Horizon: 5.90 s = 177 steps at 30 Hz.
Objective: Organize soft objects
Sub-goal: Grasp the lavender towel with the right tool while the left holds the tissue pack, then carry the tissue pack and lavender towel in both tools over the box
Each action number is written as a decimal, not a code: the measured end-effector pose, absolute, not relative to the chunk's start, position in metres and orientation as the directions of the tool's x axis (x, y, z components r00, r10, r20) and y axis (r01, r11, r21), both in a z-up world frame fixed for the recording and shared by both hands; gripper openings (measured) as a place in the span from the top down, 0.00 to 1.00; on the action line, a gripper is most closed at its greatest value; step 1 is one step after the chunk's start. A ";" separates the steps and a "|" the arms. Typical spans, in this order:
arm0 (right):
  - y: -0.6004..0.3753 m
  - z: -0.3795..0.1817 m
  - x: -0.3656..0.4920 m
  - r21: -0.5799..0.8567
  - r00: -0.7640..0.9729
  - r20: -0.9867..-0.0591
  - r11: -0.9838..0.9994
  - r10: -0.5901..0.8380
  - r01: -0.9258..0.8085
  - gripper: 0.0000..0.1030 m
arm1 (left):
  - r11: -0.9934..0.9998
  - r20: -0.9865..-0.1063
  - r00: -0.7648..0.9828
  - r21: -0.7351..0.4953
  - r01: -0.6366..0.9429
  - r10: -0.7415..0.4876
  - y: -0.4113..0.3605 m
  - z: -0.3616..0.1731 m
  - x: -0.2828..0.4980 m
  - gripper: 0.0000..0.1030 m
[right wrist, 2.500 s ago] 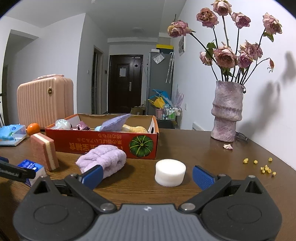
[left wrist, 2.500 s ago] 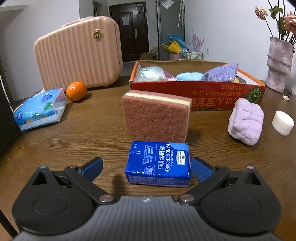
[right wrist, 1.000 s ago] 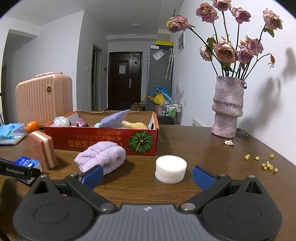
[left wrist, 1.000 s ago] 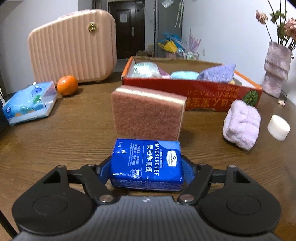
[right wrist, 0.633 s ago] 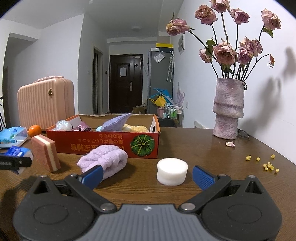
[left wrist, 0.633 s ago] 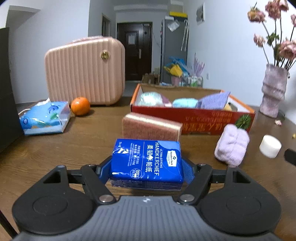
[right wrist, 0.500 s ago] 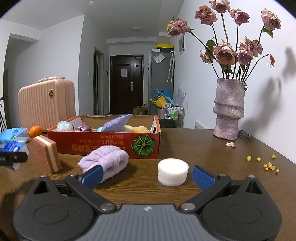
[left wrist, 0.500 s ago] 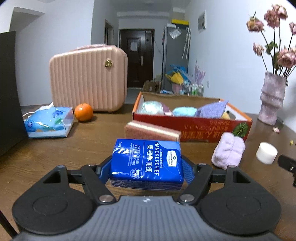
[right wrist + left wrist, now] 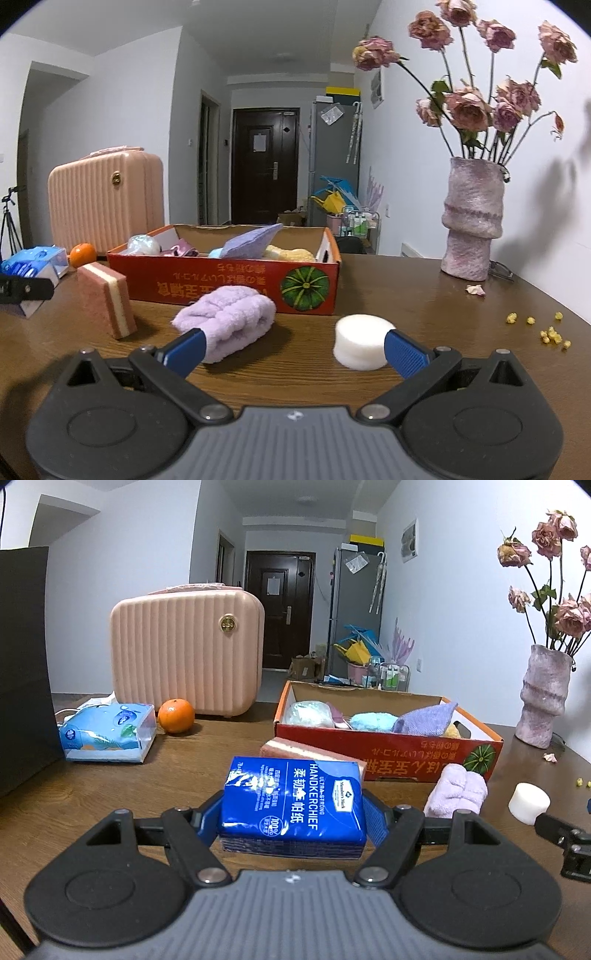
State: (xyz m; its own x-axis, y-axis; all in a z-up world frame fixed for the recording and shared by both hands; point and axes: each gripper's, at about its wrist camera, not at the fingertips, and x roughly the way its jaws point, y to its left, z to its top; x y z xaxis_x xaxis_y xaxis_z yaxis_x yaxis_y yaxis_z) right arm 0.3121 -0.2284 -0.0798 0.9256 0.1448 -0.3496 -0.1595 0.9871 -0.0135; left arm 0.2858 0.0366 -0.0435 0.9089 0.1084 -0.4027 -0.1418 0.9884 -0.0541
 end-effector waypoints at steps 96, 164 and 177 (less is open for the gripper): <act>-0.155 -0.043 0.328 0.003 0.925 -0.221 0.949 0.308 -0.315 0.76 | 0.986 -0.275 0.950 -0.025 -0.162 0.149 0.015 -0.025 0.307 0.27; -0.173 -0.037 0.480 0.018 0.963 -0.106 0.968 0.249 -0.249 0.76 | 0.987 -0.236 0.965 -0.090 -0.137 0.112 -0.017 -0.004 0.463 0.27; -0.167 -0.041 0.524 0.042 0.961 -0.144 0.972 0.236 -0.232 0.76 | 0.979 -0.317 0.940 -0.116 -0.167 0.122 -0.005 -0.007 0.515 0.27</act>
State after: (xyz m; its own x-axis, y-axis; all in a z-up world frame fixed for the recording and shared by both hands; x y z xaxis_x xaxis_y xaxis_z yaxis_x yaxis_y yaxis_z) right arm 0.5237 -0.1667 -0.0410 0.9611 0.2357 -0.1443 -0.2320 0.9718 0.0420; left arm 0.5149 -0.0052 -0.0071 0.9404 0.1224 -0.3174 -0.1667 0.9791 -0.1164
